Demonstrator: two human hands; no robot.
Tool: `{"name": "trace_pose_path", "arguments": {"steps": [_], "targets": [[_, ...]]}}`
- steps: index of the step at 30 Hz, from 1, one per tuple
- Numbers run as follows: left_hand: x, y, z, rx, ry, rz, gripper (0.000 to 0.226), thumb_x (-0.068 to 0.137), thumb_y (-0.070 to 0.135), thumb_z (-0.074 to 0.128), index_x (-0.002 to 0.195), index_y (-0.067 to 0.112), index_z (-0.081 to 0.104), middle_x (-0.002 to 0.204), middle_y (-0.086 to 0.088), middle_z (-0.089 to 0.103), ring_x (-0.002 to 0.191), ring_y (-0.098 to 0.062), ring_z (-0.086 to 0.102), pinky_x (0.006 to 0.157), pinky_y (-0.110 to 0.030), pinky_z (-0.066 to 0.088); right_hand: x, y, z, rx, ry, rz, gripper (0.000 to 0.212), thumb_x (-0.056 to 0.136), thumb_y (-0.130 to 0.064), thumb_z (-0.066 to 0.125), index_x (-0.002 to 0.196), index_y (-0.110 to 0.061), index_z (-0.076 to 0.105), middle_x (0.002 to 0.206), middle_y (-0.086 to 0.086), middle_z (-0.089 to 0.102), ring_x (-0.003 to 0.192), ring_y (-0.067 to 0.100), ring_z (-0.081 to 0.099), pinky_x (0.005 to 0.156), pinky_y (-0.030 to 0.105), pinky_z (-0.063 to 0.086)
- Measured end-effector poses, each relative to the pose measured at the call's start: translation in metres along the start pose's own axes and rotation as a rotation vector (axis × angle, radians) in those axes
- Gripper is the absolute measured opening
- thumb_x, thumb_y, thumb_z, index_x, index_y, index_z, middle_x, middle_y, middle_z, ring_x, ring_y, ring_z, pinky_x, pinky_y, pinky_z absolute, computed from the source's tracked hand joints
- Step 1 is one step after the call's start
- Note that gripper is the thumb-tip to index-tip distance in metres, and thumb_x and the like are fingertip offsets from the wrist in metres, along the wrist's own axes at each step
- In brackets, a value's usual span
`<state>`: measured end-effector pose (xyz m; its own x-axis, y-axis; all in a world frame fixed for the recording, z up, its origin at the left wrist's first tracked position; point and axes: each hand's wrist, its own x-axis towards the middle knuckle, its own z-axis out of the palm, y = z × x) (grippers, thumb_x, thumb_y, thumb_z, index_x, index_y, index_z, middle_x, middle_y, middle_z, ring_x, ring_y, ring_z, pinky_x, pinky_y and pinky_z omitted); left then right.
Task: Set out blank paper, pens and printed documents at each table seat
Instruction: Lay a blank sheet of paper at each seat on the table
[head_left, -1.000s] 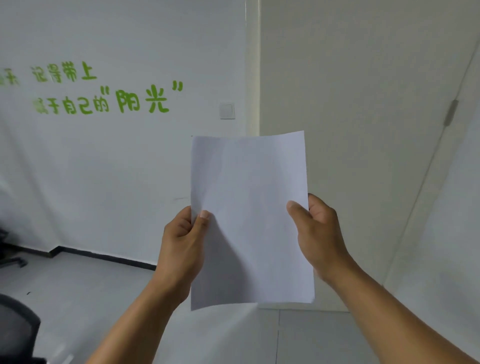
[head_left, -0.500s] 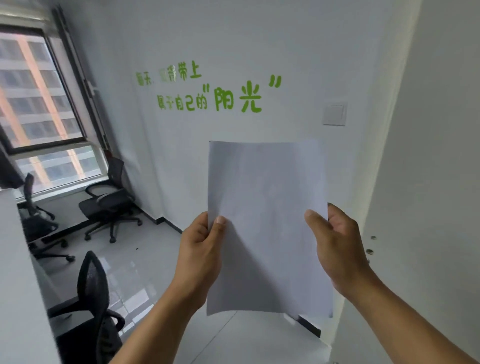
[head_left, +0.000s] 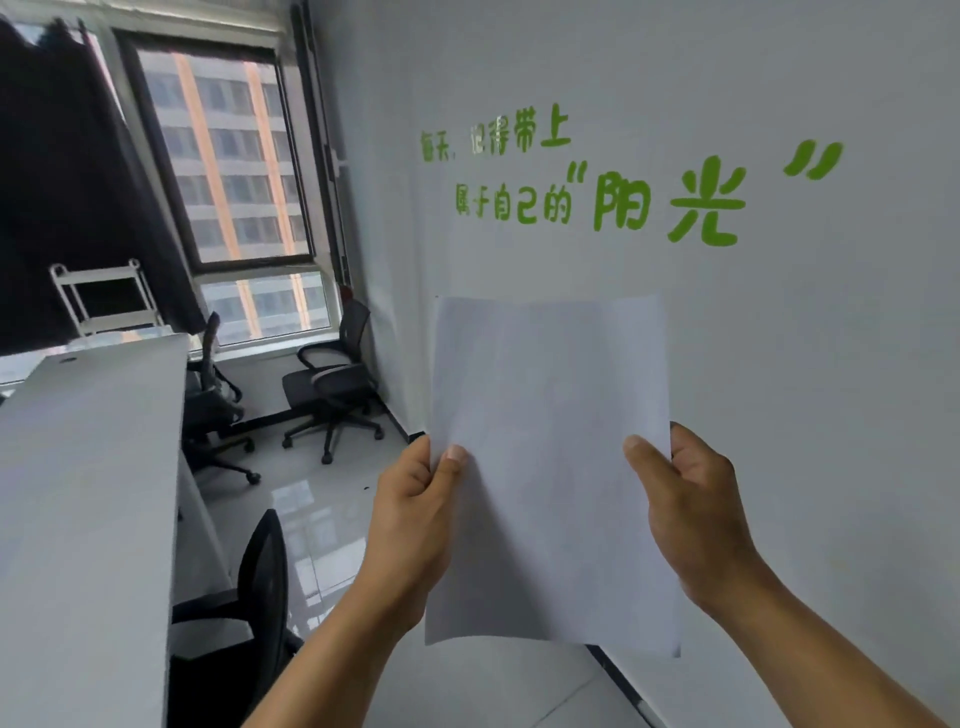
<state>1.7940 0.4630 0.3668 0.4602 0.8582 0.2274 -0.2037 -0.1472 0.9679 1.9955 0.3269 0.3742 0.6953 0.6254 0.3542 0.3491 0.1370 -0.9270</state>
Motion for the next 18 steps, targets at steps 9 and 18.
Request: {"name": "trace_pose_path", "arguments": {"steps": [9,18], "targets": [[0.095,-0.022,-0.065,0.096,0.193,-0.001,0.025,0.117,0.027,0.051,0.118,0.022,0.076,0.108,0.003,0.085,0.095,-0.010,0.079,0.075,-0.021,0.061,0.111,0.039,0.113,0.108,-0.213,0.026,0.066,0.091,-0.052,0.064,0.103,0.011,0.047,0.078,0.008,0.044,0.071,0.027,0.036,0.064,0.044,0.037],[0.186,-0.062,-0.100,0.236,0.426,-0.014,0.031,0.117,0.033,0.052,0.106,0.043,0.079,0.109,0.012,0.084,0.097,-0.003,0.079,0.075,-0.014,0.058,0.229,0.108,0.224,0.167,-0.386,0.004,0.051,0.091,-0.052,0.064,0.084,-0.004,0.050,0.065,-0.001,0.032,0.060,0.020,0.026,0.052,0.032,0.028]]}}
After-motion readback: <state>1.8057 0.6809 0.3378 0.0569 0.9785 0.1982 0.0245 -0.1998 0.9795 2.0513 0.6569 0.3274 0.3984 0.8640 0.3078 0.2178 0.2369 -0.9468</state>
